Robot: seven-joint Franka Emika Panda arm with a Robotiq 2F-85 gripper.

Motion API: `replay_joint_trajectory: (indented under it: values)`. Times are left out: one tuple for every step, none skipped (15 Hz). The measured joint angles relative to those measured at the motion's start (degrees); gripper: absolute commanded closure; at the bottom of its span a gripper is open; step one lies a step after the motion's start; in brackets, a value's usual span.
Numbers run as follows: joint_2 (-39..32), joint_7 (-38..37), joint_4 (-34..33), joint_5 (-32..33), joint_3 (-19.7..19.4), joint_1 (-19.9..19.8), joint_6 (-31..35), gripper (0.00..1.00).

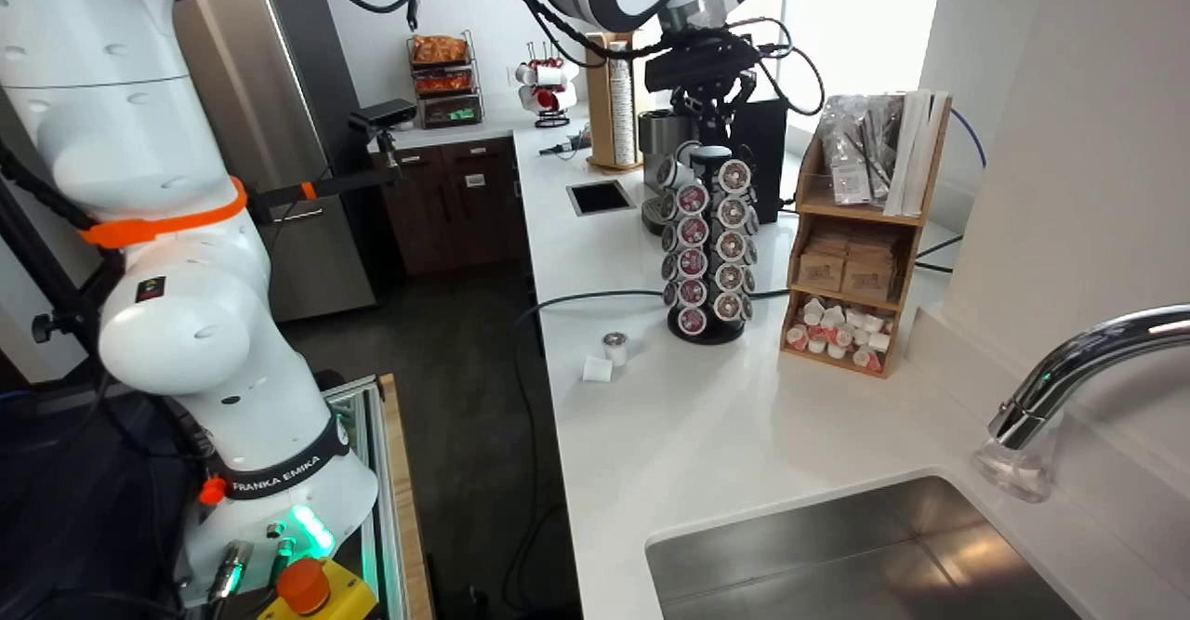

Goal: Rotate the coffee pods stand then put one coffee pod from the counter on the stand.

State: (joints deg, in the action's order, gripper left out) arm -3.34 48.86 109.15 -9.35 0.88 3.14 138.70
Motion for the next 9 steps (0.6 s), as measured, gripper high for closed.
replay_joint_trajectory:
  values:
    - [-0.3,0.4,-0.2,-0.4,0.2,-0.1,0.0,1.00]
    - [-0.6,0.8,-0.5,-0.9,0.4,-0.1,0.0,1.00]
    - [-0.9,1.0,-0.7,-1.1,0.6,-0.1,0.0,1.00]
    - [-1.1,1.1,-1.0,-1.3,0.7,-0.1,0.0,1.00]
    - [-1.3,1.1,-1.2,-1.3,0.8,-0.2,0.0,1.00]
    - [-1.5,1.2,-1.2,-1.4,0.9,-0.2,0.0,1.00]
    - [-1.6,1.3,-1.2,-1.5,1.1,-0.3,0.0,1.00]
    - [-1.7,1.4,-1.2,-1.7,1.1,-0.4,0.0,1.00]
    - [-1.8,1.8,-1.2,-2.0,1.2,-0.5,0.0,1.00]
